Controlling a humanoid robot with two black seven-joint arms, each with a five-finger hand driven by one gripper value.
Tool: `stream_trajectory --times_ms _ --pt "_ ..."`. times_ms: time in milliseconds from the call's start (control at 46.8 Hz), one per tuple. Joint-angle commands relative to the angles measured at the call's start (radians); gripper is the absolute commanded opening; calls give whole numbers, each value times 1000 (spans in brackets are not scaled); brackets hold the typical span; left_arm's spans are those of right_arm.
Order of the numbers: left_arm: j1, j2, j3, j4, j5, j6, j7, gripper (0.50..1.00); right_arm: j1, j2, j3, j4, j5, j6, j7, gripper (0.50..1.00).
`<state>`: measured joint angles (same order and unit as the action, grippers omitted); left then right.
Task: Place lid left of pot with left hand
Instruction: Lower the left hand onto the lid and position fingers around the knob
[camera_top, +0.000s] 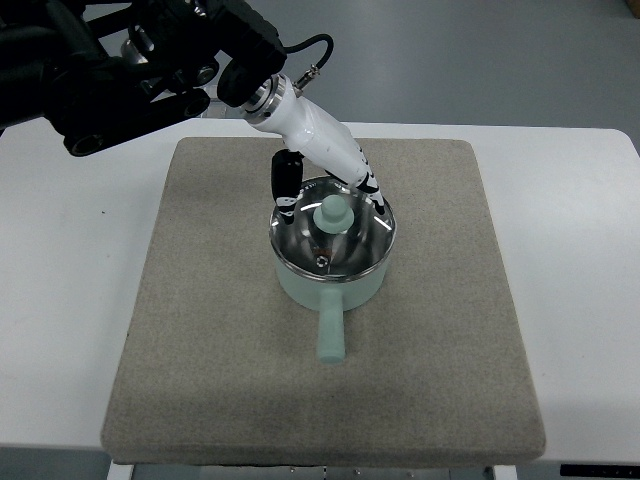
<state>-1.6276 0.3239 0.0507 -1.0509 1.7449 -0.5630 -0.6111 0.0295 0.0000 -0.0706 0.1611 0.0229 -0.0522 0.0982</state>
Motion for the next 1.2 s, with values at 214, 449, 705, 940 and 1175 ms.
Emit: stream_trajectory --times_ms 214,449,705,940,1175 --pt "0 -2 1 -3 38 0 0 981 0 0 0 0 0 0 0 923" --pt "0 0 -2 -1 41 2 0 994 1 0 0 0 0 0 0 924" --pt "2 0 -3 2 38 2 0 994 0 0 0 1 -1 0 0 924" --pt "11 -3 -3 5 36 5 0 992 0 0 0 0 0 0 0 924" --pt "9 -5 -3 6 35 8 0 975 1 0 0 0 0 0 0 923"
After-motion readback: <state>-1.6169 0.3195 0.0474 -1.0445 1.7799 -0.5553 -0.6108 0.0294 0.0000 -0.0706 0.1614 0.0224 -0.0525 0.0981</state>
